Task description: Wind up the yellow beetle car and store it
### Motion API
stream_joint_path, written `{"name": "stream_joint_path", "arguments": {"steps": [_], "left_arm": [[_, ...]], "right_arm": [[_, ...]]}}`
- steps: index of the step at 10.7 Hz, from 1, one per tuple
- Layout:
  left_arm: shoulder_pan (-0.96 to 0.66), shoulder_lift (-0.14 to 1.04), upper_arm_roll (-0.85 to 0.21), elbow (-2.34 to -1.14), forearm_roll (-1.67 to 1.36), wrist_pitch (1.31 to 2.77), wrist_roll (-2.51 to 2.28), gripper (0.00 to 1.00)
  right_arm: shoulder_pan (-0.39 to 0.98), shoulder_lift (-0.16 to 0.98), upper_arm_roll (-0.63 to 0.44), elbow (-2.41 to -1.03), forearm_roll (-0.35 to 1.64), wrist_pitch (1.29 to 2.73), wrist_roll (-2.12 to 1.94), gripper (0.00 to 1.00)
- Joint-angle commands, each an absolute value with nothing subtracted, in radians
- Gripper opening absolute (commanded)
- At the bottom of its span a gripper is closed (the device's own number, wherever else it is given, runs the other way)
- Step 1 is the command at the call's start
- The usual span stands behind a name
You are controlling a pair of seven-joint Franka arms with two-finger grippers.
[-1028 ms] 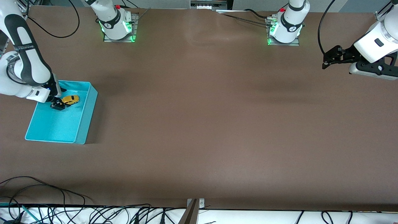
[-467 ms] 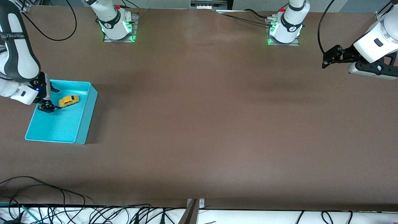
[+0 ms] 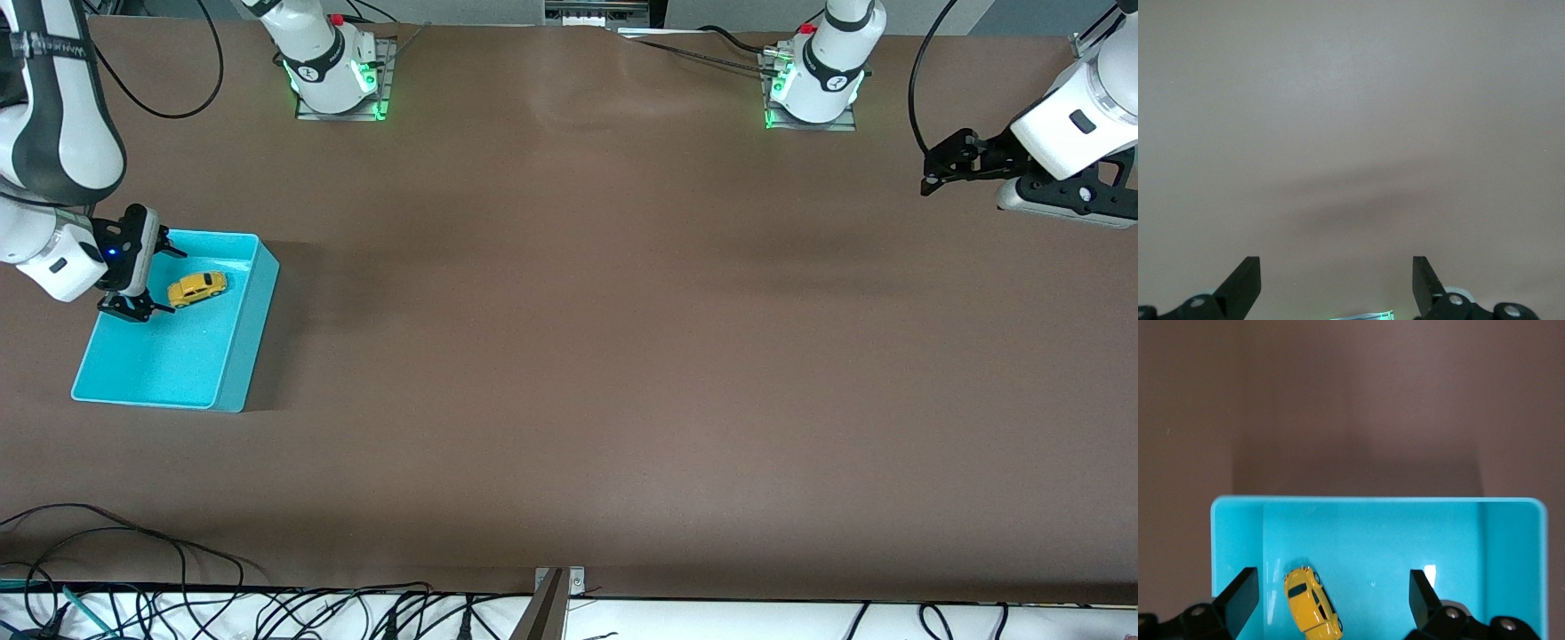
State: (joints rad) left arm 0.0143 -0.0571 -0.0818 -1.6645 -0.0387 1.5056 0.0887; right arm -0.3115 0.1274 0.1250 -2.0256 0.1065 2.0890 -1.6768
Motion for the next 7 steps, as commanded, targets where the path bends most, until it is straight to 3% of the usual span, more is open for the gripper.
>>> {"name": "stream_joint_path", "arguments": {"steps": [1, 7], "left_arm": [[0.014, -0.048, -0.081, -1.640, -0.035, 1.483, 0.086, 1.00], [0.014, -0.048, -0.081, -1.640, -0.035, 1.483, 0.086, 1.00]], "right_arm": [[-0.226, 0.062, 0.117, -1.994, 0.121, 2.024, -1.396, 1.00], [-0.083, 0.035, 0.114, -1.797, 0.046, 1.858, -0.615, 1.00]]}}
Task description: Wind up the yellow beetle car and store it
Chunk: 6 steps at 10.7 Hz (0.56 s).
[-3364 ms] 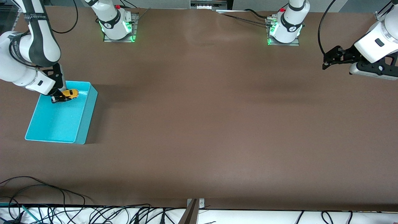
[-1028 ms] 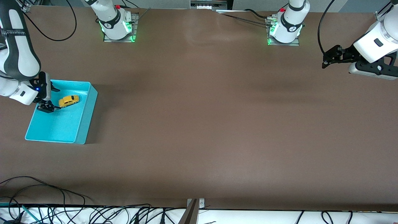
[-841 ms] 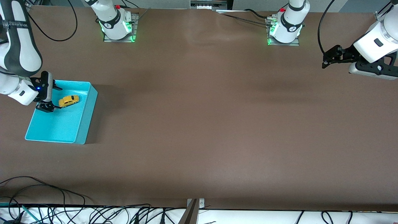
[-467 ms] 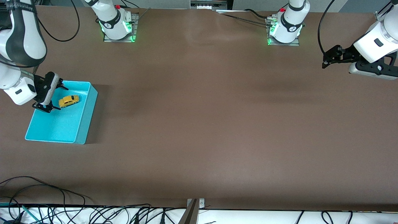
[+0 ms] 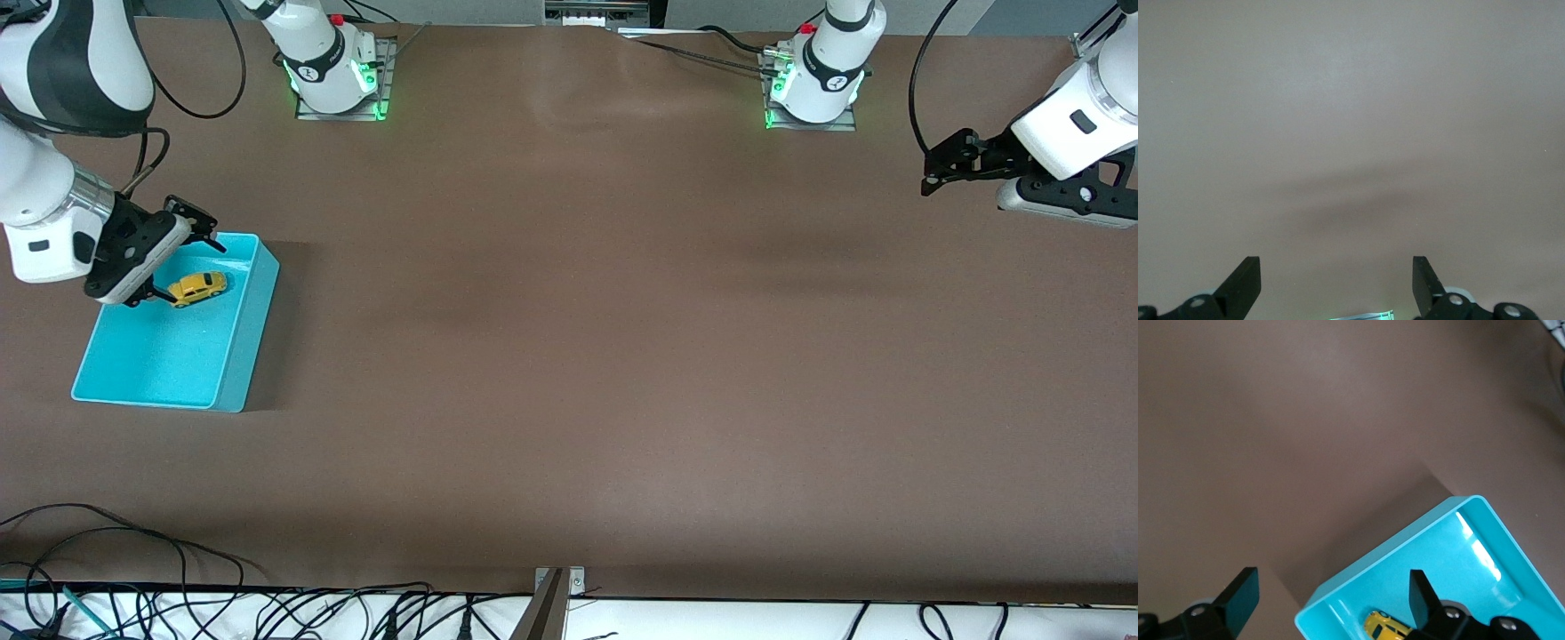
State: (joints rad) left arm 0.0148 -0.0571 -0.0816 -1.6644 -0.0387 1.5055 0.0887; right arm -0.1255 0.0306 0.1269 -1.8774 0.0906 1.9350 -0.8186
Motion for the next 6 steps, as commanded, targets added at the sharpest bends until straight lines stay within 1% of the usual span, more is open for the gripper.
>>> {"name": "stream_joint_path", "arguments": {"steps": [1, 4, 5, 6], "left_arm": [[0.014, -0.048, -0.081, -1.640, -0.035, 1.483, 0.086, 1.00], [0.012, -0.048, -0.081, -1.640, -0.035, 1.483, 0.084, 1.00], [0.012, -0.048, -0.081, -1.640, -0.035, 1.483, 0.086, 1.00], [0.014, -0.048, -0.081, -1.640, -0.035, 1.483, 0.086, 1.00]], "right_arm": [[-0.062, 0.038, 0.115, -1.734, 0.025, 1.776, -0.453, 1.00], [-0.016, 0.044, 0.109, -1.577, 0.018, 1.584, -0.255, 1.00], [0.009, 0.066, 0.107, -1.501, -0.033, 1.504, -0.171, 1.00], [0.017, 0.077, 0.110, -1.470, -0.078, 1.479, -0.140, 1.00]]}}
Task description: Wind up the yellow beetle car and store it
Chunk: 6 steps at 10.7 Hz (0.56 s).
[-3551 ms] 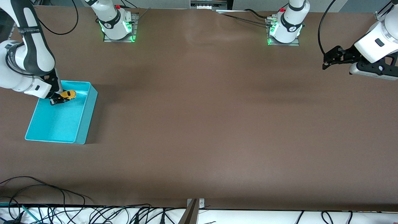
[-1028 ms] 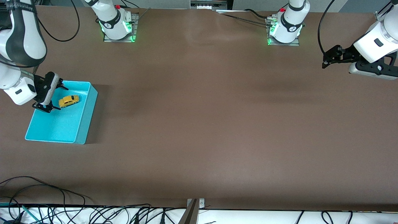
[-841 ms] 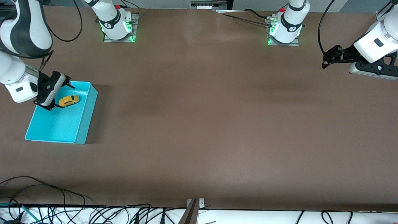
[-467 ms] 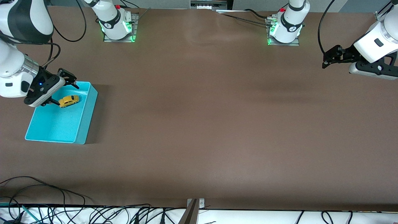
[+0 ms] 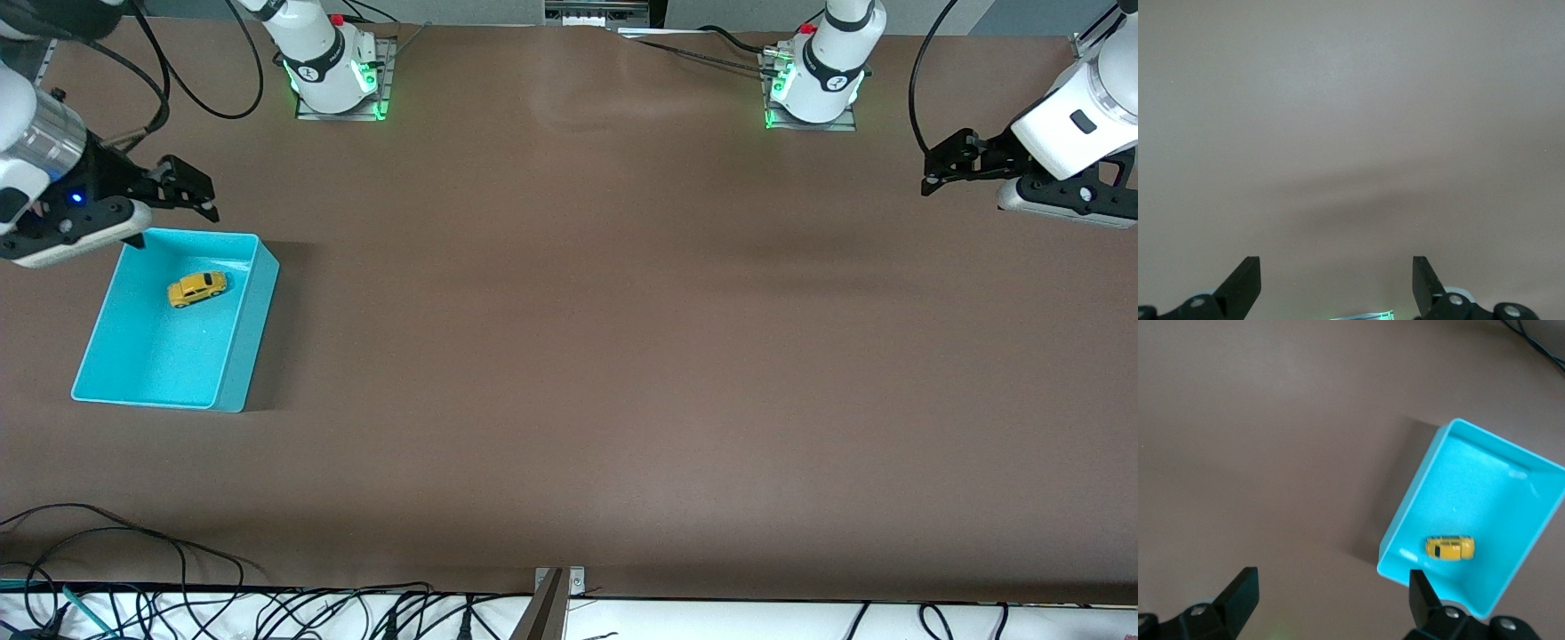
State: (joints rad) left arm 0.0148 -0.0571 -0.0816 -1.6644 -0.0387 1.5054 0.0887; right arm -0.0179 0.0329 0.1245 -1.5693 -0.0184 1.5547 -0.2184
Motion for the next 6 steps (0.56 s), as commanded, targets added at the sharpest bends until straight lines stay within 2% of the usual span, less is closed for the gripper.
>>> {"name": "stream_joint_path", "arguments": {"steps": [1, 3, 6], "left_arm": [[0.014, -0.048, -0.081, -1.640, -0.035, 1.483, 0.086, 1.00], [0.014, -0.048, -0.081, -1.640, -0.035, 1.483, 0.087, 1.00], [0.014, -0.048, -0.081, -1.638, -0.035, 1.483, 0.087, 1.00]], "right_arm": [[0.017, 0.071, 0.109, -1.471, -0.080, 1.476, -0.140, 1.00], [0.015, 0.039, 0.092, -1.502, -0.084, 1.444, -0.121, 1.00], [0.014, 0.011, 0.075, -1.543, -0.084, 1.488, -0.106, 1.00]]}}
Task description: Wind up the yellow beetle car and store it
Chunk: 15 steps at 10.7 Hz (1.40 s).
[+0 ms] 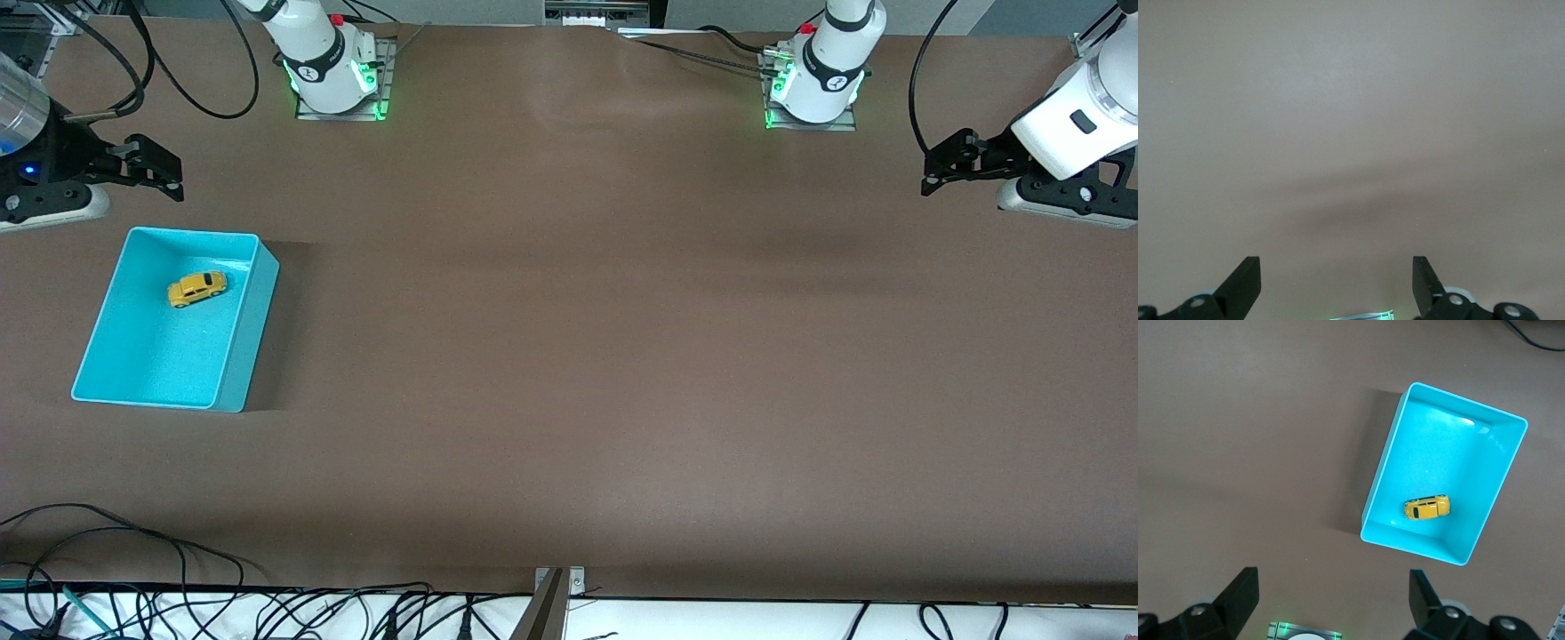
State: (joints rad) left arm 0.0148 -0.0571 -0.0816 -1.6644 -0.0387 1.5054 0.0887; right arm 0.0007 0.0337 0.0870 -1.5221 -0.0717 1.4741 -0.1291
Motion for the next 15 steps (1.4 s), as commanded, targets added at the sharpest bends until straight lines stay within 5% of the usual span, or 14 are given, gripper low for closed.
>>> {"name": "stream_joint_path", "arguments": {"steps": [1, 15], "left_arm": [[0.014, -0.048, -0.081, -1.638, -0.035, 1.483, 0.087, 1.00], [0.012, -0.023, -0.081, -1.612, -0.018, 1.488, 0.086, 1.00]], "right_arm": [[0.015, 0.011, 0.069, -1.561, -0.084, 1.530, -0.107, 1.00], [0.009, 0.012, 0.034, -1.577, 0.054, 1.543, -0.115, 1.00]]}}
